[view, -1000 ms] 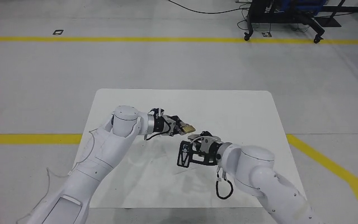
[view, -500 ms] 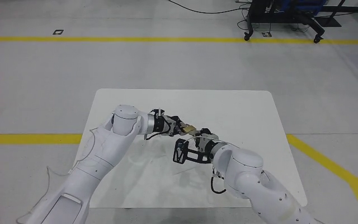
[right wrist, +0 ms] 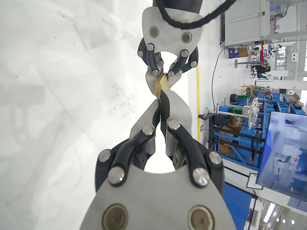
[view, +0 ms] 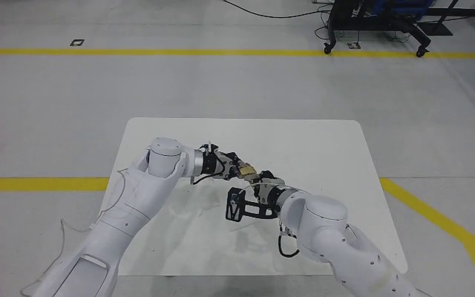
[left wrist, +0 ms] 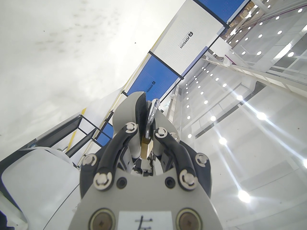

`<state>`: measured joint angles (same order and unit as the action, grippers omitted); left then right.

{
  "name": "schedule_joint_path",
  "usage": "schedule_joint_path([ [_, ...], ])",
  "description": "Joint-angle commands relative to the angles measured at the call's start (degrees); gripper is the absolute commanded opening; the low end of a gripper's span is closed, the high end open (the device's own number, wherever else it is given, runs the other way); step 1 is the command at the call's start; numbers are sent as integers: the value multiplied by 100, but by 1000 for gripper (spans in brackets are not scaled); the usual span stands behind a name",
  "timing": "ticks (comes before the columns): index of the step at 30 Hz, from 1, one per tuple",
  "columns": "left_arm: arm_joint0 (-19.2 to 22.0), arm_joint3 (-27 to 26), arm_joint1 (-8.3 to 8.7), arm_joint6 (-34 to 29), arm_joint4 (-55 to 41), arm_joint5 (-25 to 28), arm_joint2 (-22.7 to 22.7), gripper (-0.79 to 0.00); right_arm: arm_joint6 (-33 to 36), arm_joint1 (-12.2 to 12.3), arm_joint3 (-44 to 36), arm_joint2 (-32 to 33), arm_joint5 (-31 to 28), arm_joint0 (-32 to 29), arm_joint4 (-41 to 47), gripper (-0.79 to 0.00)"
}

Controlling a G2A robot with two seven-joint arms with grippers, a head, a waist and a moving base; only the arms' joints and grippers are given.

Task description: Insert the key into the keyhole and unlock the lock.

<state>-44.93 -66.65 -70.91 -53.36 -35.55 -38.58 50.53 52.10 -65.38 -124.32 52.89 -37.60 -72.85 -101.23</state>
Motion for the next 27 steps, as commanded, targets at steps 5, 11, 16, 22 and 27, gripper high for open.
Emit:
schedule_joint_path([
  [5,41,66,4,-125,-25,-98,-37,-785,-106,15,-67,71,-50,-59,-175,-785],
  [11,99,176,-1,-290,-156,-260,-70,-785,-358,10,-1,-20,-109,-57,-448,-785],
  [16,161,268,-5,-496,-235,-335,-124,-785,-737,17,61,34,-252,-32,-450,-785],
  [22,218,357,4,-664,-289,-322,-142,-785,-1197,74,-87,351,-499,-160,-256,-785],
  [27,250,432,18,-861,-392,-339,-130,-785,-1923,193,-335,1059,-847,-465,134,-785],
])
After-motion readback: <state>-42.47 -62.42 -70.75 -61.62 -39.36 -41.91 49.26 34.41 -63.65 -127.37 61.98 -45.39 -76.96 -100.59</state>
